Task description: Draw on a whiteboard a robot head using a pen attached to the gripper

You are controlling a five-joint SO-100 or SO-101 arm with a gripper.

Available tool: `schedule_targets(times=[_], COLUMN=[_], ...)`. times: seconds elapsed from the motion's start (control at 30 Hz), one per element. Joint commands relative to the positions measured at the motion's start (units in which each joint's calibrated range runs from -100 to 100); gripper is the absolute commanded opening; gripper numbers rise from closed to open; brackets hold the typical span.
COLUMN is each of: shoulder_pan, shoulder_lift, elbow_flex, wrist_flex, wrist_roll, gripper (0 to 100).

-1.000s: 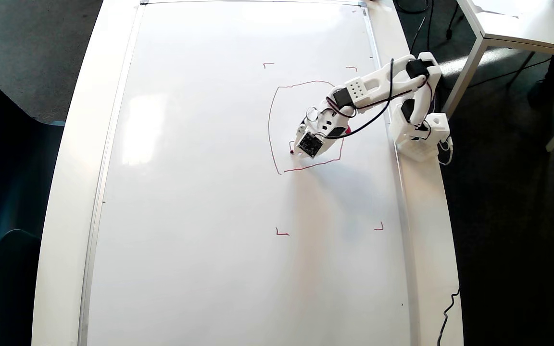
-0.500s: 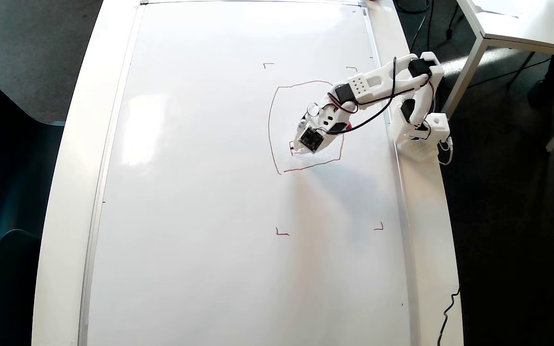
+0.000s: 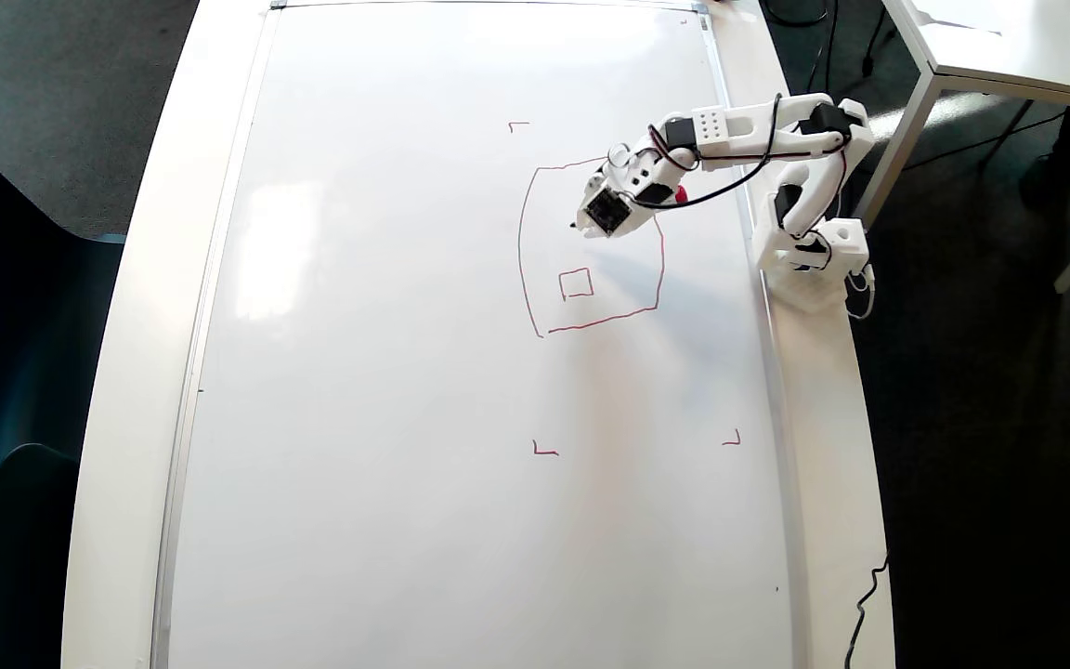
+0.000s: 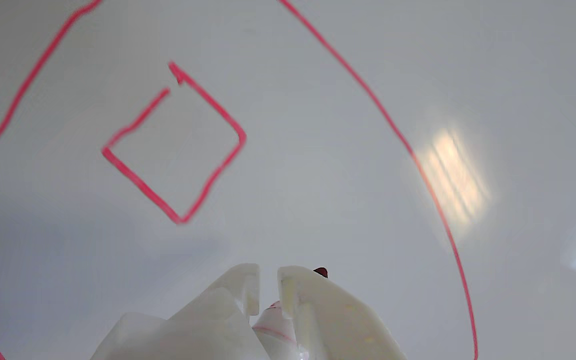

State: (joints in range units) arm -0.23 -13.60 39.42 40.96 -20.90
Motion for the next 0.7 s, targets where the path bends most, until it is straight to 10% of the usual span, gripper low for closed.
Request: schedule_targets(times=[0.0,0.67], shoulder_pan=[3.06,8.88], shoulder_lift=[-2.88,3.24], elbow_flex=[0.11,1.84], wrist_flex=[-0.48,-4.47], wrist_roll=[0.74,2.24], gripper=[1,1])
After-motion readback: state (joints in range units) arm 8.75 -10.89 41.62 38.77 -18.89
